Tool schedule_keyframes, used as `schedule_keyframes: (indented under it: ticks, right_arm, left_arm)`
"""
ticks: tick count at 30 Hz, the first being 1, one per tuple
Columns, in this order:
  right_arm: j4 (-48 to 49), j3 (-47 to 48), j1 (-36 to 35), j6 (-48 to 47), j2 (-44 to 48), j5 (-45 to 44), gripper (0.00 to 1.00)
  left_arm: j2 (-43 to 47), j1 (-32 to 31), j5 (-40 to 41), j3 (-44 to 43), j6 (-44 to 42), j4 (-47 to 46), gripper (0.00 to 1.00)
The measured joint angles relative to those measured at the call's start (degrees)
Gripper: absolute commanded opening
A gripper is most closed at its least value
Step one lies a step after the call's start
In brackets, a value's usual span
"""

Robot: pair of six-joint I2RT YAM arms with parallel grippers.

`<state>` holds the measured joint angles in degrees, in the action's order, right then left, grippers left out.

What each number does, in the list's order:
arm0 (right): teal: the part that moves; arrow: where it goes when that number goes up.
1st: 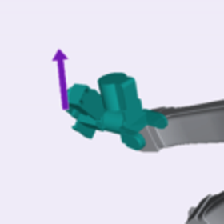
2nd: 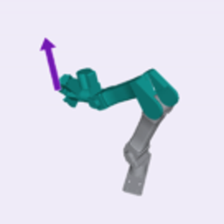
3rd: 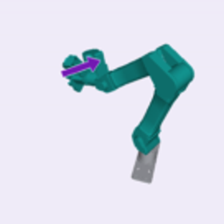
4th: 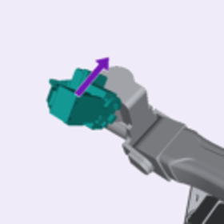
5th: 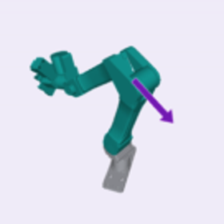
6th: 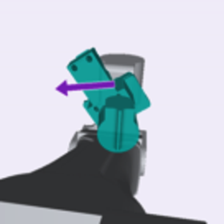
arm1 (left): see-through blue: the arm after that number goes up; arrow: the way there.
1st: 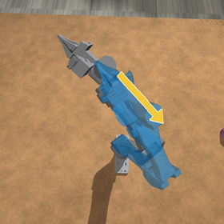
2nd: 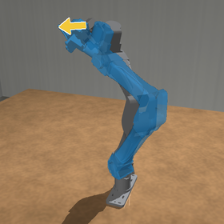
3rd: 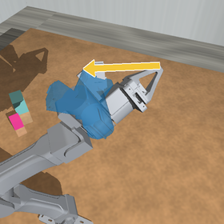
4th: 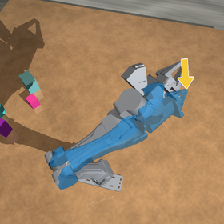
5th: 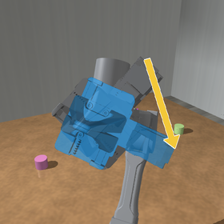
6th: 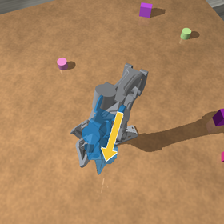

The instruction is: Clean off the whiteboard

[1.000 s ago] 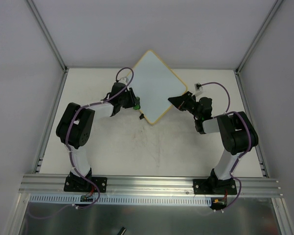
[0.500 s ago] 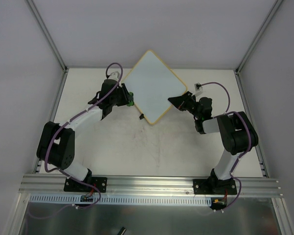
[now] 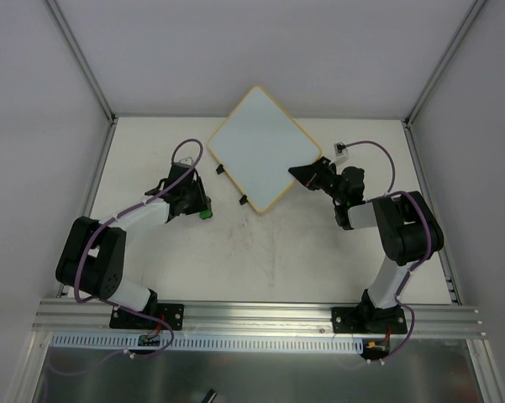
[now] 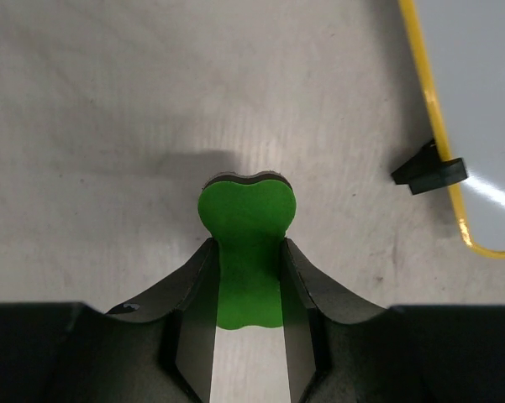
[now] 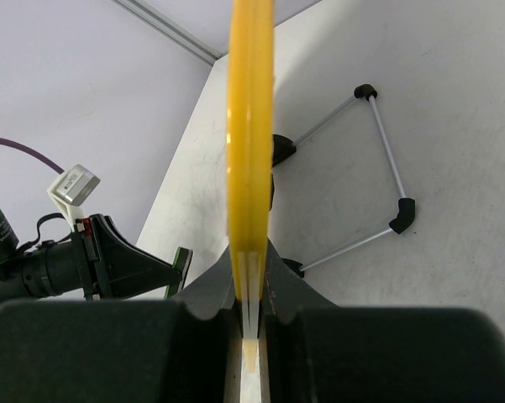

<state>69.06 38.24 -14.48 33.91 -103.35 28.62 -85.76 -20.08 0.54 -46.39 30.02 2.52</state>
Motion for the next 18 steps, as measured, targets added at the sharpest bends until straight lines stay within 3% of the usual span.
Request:
schedule_keyframes:
  ticks: [3, 5, 6, 15, 18]
  right_arm:
    - [0.0, 0.0, 0.0, 0.0, 0.0, 0.0, 0.00]
    - [0.0, 0.0, 0.0, 0.0, 0.0, 0.0, 0.00]
    - [0.0, 0.0, 0.0, 0.0, 0.0, 0.0, 0.00]
    - [0.0, 0.0, 0.0, 0.0, 0.0, 0.0, 0.00]
    - [0.0, 0.0, 0.0, 0.0, 0.0, 0.0, 0.05]
  left_arm:
    - [1.5, 1.1, 0.1, 2.0, 0.0, 1.4, 0.31]
    - [2.7, 1.6, 0.0, 3.0, -0.7, 2.3, 0.56]
    - [3.2, 1.8, 0.0, 3.2, -1.0, 2.7, 0.59]
    - [2.7, 3.1, -1.7, 4.1, -2.4, 4.2, 0.68]
    - [1.9, 3.3, -2.0, 4.2, -2.6, 4.2, 0.68]
